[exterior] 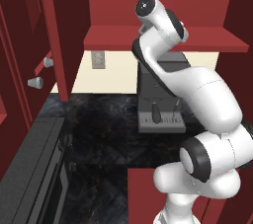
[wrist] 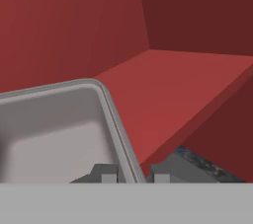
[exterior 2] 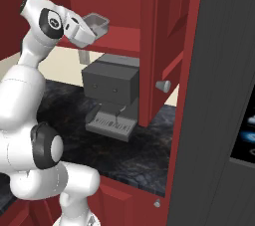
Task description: Retrieve the tupperware and aluminum foil from the cabinet and place them on the dining counter near the plate with kebab skewer and steak to prepare for storing leftovers.
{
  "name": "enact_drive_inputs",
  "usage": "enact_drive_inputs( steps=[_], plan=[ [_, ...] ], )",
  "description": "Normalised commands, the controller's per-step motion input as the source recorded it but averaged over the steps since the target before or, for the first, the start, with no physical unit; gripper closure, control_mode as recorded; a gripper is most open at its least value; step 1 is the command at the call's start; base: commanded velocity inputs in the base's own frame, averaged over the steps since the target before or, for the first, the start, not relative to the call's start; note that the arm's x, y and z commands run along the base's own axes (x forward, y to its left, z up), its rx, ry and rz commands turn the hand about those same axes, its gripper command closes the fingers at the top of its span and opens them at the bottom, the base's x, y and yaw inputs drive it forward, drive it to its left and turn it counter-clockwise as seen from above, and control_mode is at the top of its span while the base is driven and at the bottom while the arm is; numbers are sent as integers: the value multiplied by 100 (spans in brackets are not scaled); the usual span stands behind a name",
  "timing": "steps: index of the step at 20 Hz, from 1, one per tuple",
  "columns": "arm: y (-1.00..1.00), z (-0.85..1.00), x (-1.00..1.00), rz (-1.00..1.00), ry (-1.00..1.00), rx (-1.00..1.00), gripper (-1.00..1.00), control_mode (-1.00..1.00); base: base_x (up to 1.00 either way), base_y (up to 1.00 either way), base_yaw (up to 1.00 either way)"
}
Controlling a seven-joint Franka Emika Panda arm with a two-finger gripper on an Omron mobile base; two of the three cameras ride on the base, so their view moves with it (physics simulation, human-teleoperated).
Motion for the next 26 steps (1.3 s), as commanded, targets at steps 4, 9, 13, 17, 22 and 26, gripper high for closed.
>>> enact_drive_inputs(
  steps=[4,9,13,17,22,26],
  plan=[
    [-38,0,-100,2,11,-1,100,-100,0,0,0],
    [-14,-8,-100,10,13,-4,100,-100,0,0,0],
    [-13,-4,-100,18,14,0,100,-100,0,0,0],
    [1,-16,-99,24,16,-3,100,-100,0,0,0],
    [0,-10,-88,25,12,-1,100,-100,0,0,0],
    [0,0,0,0,0,0,100,100,-100,1,20]
  ],
)
